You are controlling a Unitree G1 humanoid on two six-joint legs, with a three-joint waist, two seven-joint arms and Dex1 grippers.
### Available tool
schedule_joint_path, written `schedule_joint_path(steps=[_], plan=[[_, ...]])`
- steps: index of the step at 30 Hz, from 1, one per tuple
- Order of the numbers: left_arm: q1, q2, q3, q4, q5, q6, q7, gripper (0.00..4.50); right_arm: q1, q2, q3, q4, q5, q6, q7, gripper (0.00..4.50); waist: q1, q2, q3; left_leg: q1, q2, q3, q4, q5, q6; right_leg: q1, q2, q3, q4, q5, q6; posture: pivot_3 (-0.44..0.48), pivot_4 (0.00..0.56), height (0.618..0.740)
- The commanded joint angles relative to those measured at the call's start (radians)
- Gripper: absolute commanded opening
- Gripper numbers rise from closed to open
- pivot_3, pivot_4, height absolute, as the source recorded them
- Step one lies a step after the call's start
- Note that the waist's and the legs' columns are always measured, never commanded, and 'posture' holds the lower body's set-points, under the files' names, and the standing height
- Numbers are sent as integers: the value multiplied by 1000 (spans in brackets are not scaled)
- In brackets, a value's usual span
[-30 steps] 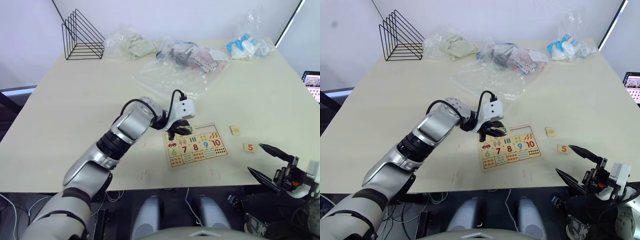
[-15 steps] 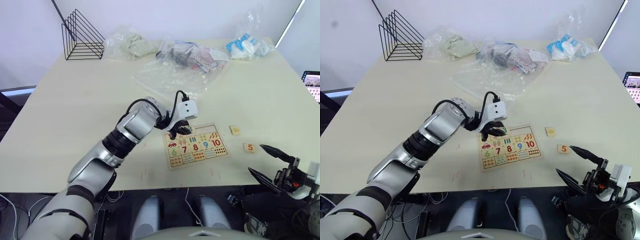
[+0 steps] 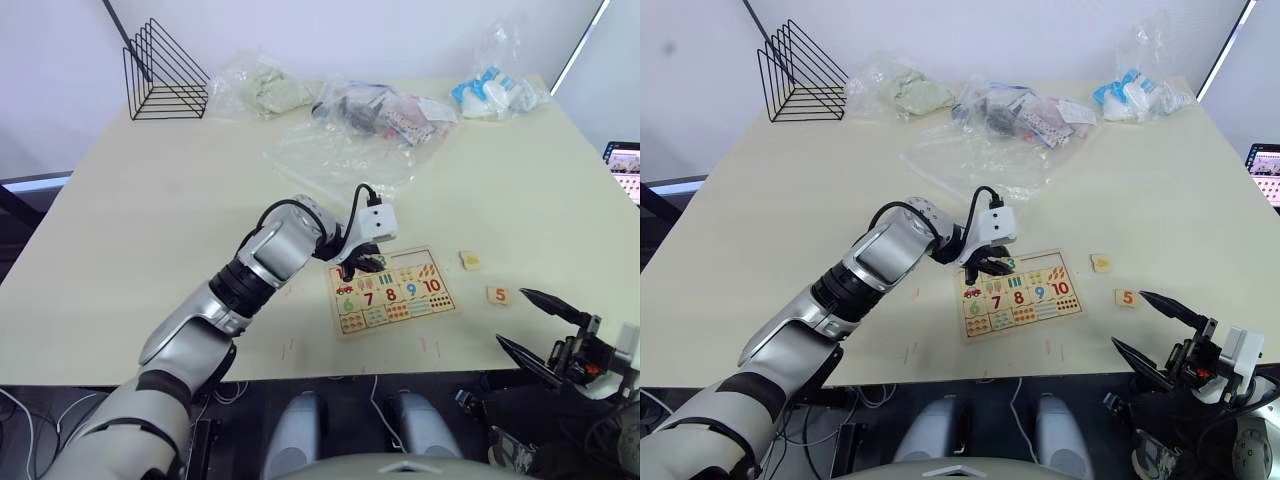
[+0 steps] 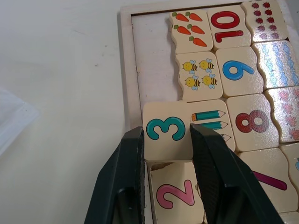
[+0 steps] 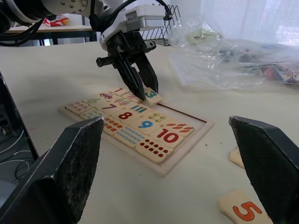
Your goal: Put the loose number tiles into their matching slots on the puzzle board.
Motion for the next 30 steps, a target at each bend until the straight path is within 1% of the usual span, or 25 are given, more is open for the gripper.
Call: schedule_joint_path(steps=[1,30], plan=[[-23,-4,-2,-15,10,-15,-7,932,7,-5,-12,-36,11,-7,-8,4500,0,0,0,0,0,0,0,0,0,0,0,0,0,0,0,0,150,740],[-9,-18,-9,31,45,-80,13,932,11,-7,-9,-43,3,-13,-26,4500,0,0,0,0,0,0,0,0,0,0,0,0,0,0,0,0,150,740]])
